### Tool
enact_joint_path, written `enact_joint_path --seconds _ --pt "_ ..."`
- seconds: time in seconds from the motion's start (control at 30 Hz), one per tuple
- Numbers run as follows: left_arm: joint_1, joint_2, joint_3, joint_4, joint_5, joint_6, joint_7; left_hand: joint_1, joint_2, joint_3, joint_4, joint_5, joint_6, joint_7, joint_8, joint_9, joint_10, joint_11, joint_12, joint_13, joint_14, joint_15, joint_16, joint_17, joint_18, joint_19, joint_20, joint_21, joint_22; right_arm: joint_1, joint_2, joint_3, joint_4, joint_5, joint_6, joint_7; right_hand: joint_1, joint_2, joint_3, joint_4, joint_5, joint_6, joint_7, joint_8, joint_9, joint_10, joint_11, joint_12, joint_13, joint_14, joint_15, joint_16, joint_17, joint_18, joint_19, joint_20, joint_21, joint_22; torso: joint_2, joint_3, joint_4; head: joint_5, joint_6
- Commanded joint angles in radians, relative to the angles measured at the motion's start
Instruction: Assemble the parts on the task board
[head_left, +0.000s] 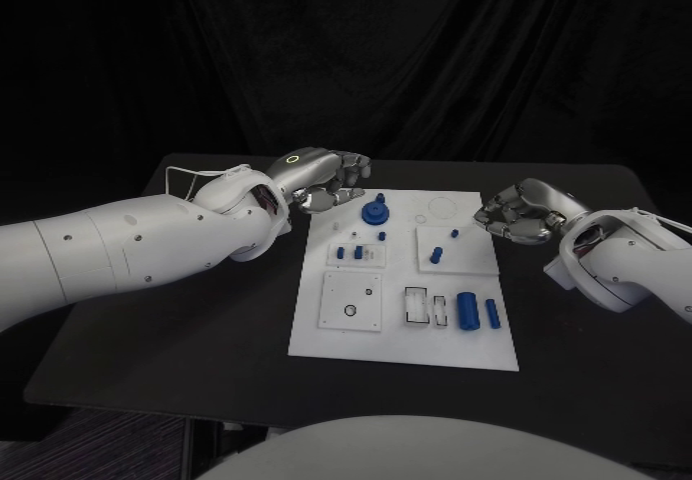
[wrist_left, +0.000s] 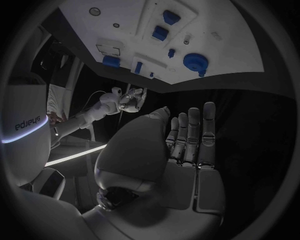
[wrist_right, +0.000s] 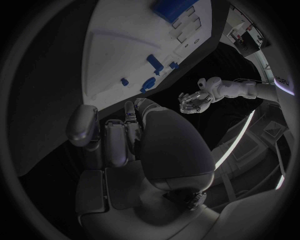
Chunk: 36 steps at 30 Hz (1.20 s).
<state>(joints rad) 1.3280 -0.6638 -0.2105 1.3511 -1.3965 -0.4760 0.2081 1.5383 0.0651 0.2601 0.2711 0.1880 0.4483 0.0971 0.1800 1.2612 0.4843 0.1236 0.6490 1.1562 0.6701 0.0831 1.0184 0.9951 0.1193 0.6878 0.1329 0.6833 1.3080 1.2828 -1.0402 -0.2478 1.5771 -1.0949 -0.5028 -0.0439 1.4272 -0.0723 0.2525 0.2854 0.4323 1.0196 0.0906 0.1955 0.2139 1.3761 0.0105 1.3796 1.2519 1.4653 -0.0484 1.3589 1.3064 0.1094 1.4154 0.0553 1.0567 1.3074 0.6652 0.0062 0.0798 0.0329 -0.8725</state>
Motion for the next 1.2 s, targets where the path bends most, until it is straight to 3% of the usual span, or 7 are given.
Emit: enact_joint_path --seconds 0.03,0.1,0.17,0.23,0.37,0.8,1.2 --pt "0.007 0.03 0.0 -0.033 -0.148 0.144 0.132 0.02 -0.034 0.054 -0.015 -0.025 0.056 -0.02 -0.061 -0.074 -0.026 -0.037 -0.147 -0.174 0.047 -0.039 -0.046 -0.072 0.028 0.017 -0.008 0.0 0.023 0.0 0.003 0.001 0.005 -0.001 -0.123 0.104 -0.008 -0.001 -0.005 0.0 0.006 0.007 0.0 0.005 0.002 0.009 0.0 0.004 0.002 0.032 -0.007 0.004 0.0 -0.013 0.01 -0.001 0.006 0.136 0.002 0.0019 -0.0032 -0.007 0.0" --pt "0.01 0.057 0.0 -0.06 -0.209 0.169 0.136 0.022 -0.054 0.064 -0.024 -0.062 0.114 -0.091 -0.094 -0.147 -0.006 -0.074 -0.202 -0.264 0.16 -0.075 -0.025 -0.091 0.018 0.222 -0.011 0.166 0.061 0.0 0.005 0.001 0.005 0.0 -0.132 0.114 -0.008 -0.001 -0.005 0.0 0.008 0.007 0.0 0.005 0.002 0.009 -0.001 0.003 0.001 0.032 -0.008 0.004 0.0 -0.012 0.01 -0.001 0.005 0.136 0.004 0.0027 -0.0057 -0.009 0.0" --pt "0.01 0.083 0.0 -0.082 -0.265 0.19 0.124 0.0 -0.098 0.062 -0.018 -0.098 0.162 -0.171 -0.12 -0.336 0.058 -0.115 -0.296 -0.43 0.352 -0.11 0.057 -0.017 0.005 0.411 -0.013 0.286 0.085 0.0 0.007 0.001 0.006 0.001 -0.135 0.119 -0.006 -0.002 -0.003 -0.002 0.015 0.006 -0.001 0.004 0.003 0.008 -0.002 0.002 -0.001 0.032 -0.009 0.004 0.0 -0.012 0.01 -0.003 0.005 0.136 0.005 0.0033 -0.0072 -0.014 0.0" --pt "0.008 0.11 0.0 -0.105 -0.309 0.216 0.106 -0.021 -0.115 0.027 -0.042 -0.069 0.173 -0.208 -0.121 -0.489 0.07 -0.121 -0.326 -0.516 0.435 -0.114 0.103 0.032 -0.009 0.495 -0.018 0.339 0.104 0.0 0.007 0.001 0.007 0.001 -0.137 0.123 -0.004 -0.003 -0.001 -0.004 0.023 0.005 -0.002 0.004 0.004 0.008 -0.002 0.001 -0.002 0.032 -0.009 0.004 -0.001 -0.012 0.01 -0.004 0.004 0.136 0.005 0.0033 -0.0076 -0.019 0.0" --pt "0.002 0.143 0.0 -0.138 -0.342 0.244 0.089 -0.036 -0.124 -0.001 -0.073 -0.02 0.203 -0.207 -0.117 -0.592 0.076 -0.114 -0.325 -0.565 0.495 -0.109 0.162 0.082 -0.026 0.578 -0.021 0.423 0.136 0.0 0.005 0.001 0.011 0.002 -0.145 0.128 -0.001 -0.005 0.003 -0.006 0.044 0.003 -0.001 0.003 0.007 0.008 -0.002 0.0 -0.002 0.032 -0.01 0.004 0.0 -0.013 0.01 -0.005 0.003 0.135 0.008 0.0057 -0.0141 -0.018 0.0" --pt "-0.013 0.196 0.0 -0.188 -0.365 0.284 0.057 -0.065 -0.129 -0.026 -0.1 0.009 0.262 -0.178 -0.111 -0.668 0.105 -0.094 -0.286 -0.581 0.536 -0.094 0.225 0.106 -0.043 0.646 -0.023 0.517 0.16 0.004 0.0 0.001 0.023 0.002 -0.141 0.12 -0.002 -0.009 0.004 -0.005 0.053 0.002 0.0 0.002 0.009 0.007 -0.002 -0.002 -0.004 0.032 -0.01 0.002 -0.003 -0.013 0.011 -0.005 0.003 0.135 0.025 0.003 -0.0303 -0.012 0.0" --pt "-0.026 0.215 0.0 -0.213 -0.366 0.293 0.039 -0.081 -0.121 -0.027 -0.109 0.015 0.32 -0.156 -0.098 -0.686 0.137 -0.088 -0.256 -0.573 0.529 -0.088 0.229 0.088 -0.043 0.648 -0.023 0.523 0.16 0.007 -0.002 0.001 0.026 0.002 -0.128 0.104 -0.006 -0.01 0.003 -0.002 0.054 0.0 0.001 0.001 0.009 0.005 -0.001 -0.004 -0.008 0.031 -0.009 0.0 -0.005 -0.012 0.01 -0.005 0.0 0.135 0.041 0.0072 -0.0389 -0.006 0.0"
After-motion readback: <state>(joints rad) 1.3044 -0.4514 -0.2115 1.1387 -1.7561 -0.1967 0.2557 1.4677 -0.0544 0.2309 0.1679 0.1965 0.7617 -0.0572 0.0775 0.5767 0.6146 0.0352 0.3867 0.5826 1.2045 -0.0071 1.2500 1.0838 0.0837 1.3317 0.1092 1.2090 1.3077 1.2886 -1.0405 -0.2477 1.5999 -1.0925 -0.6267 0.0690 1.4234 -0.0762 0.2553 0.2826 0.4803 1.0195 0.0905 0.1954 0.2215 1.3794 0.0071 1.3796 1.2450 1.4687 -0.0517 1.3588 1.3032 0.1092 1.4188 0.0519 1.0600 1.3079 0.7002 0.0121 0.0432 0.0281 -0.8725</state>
